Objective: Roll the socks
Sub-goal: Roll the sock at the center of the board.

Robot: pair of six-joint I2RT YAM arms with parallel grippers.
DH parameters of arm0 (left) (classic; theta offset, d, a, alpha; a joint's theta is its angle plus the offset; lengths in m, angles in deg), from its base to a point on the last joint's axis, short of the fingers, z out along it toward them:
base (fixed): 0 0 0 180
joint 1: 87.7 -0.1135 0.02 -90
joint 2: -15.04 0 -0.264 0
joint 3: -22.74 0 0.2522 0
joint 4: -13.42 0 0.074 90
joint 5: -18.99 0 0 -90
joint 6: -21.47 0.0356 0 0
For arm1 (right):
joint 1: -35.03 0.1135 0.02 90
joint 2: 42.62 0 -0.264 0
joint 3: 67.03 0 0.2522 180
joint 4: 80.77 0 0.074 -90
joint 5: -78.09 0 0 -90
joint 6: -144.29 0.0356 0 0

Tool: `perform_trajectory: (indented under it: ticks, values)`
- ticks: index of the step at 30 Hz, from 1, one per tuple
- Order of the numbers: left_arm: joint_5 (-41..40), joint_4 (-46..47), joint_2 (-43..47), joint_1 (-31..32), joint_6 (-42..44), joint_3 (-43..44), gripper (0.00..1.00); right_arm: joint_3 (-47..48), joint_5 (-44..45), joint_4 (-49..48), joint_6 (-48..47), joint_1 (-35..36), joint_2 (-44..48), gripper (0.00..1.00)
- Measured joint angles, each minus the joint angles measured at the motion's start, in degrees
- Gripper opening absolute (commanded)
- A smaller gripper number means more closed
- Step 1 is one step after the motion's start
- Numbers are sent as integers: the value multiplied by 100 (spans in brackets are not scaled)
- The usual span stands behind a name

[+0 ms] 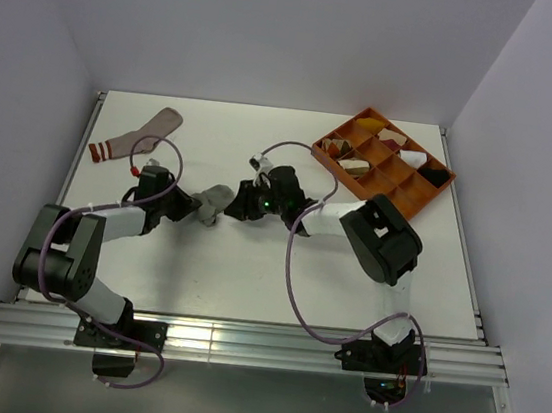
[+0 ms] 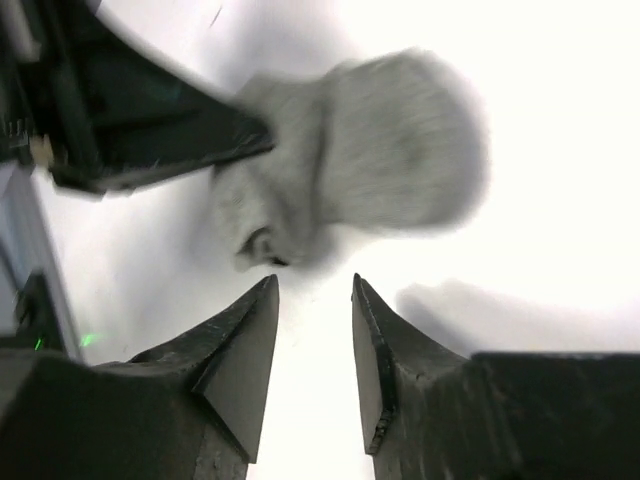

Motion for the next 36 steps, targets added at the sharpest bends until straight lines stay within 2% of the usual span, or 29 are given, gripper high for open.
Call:
perform_trajectory:
  ticks: [5,10,24,29,31,36]
  values:
    - [-205,-568,103,0,234,208,0,212,846,627,-26,-258,350,52]
    - [-210,-756,96,0,339,306,0,826,1075,1231,44,-442,149,56]
    - [-529,-1864,-179,197,645,1095,0,1423,496,1351,535,-417,-778,57]
    - [-765,-2317,-365,330,743,1480,0,1550,289,1191,673,-358,-949,55]
    - [-879,-2514,-476,398,789,1663,0,1574,205,1088,719,-326,-1010,51]
    - [-1237,-3084,-935,634,935,2385,0,1445,173,817,831,-280,-1025,50]
